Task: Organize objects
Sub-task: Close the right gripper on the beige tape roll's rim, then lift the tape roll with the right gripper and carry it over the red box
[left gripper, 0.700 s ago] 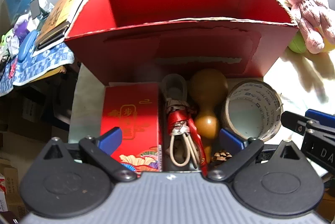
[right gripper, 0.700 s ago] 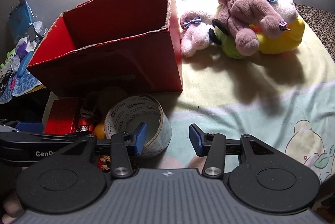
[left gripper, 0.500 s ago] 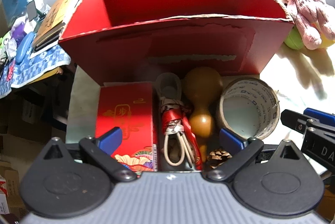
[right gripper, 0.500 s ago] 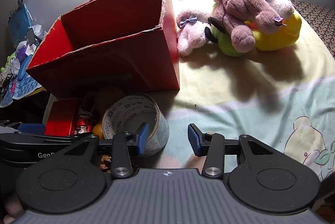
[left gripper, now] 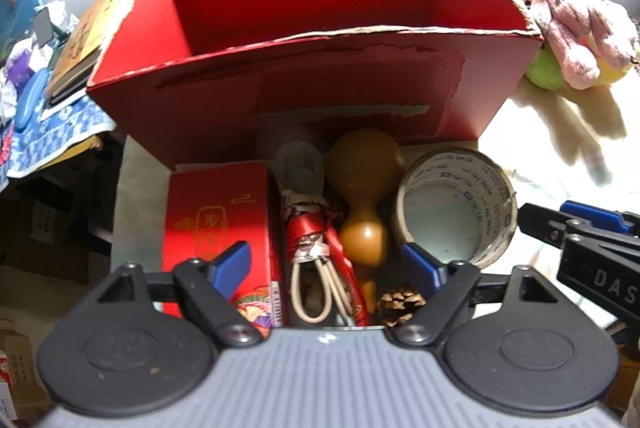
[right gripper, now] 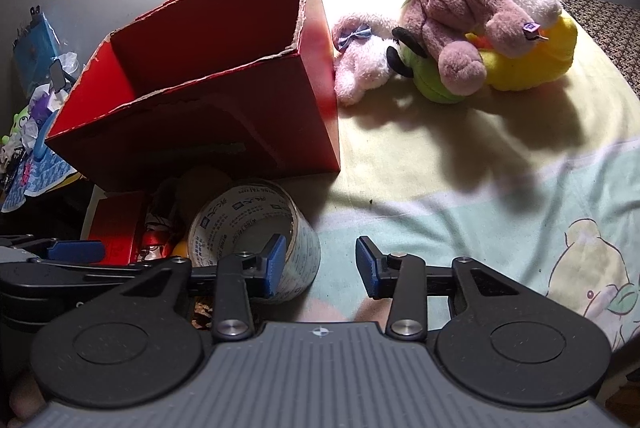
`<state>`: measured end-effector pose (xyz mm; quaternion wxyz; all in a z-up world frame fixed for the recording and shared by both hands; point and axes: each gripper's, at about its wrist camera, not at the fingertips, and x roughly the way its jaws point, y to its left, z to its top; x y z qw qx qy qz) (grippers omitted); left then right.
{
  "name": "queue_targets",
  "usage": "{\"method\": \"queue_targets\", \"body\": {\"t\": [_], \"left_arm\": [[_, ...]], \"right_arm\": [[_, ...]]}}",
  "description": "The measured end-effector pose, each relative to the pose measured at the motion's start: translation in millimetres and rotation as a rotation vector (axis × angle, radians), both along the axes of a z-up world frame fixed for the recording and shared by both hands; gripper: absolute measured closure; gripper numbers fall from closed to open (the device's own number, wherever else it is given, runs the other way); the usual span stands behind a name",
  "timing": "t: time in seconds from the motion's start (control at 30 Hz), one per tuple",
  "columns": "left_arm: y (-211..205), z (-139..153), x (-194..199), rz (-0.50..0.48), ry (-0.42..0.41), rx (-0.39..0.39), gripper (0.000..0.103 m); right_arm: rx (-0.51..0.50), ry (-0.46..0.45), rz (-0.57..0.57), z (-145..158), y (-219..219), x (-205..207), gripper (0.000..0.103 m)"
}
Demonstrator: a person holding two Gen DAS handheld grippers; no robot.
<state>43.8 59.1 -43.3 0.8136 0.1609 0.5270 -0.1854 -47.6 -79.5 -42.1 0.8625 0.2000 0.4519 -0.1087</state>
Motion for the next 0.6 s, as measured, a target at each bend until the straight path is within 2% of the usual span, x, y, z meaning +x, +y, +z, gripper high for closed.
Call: {"method": "queue_targets", "body": {"t": [0.13,0.23,0.37,0.47,0.53,0.6], "left_arm": [[4,3,5,-0.025,0.050,-0.110,0.040],[0,0,6,-0.047,0.073,-0.147,0.051],[-4,-6,13,-0.069,0.128,-0.207,0.057],[-9,-10,15,-0.082,0.134,-0.216,0.066],[-13,-12,17,-0.097,0.139,-0.215,0.082],[-17,-18,19,-0.109,0.160,-0.213,0.088]], "right_arm": [[0.021,0.001,0.012,-3,-2,5,0.067],[0.041,0.004,0.024,-7,-3,10,0.068],[0.063,0.014,0.031,-13,-5,17,0.071],[0.081,0.028,0.029,-19,-8,22,0.077],[0.099,0.035,0.032,-22,-11,24,0.083],[0.123,0.030,0.041,-24,-13,25,0.090]]}}
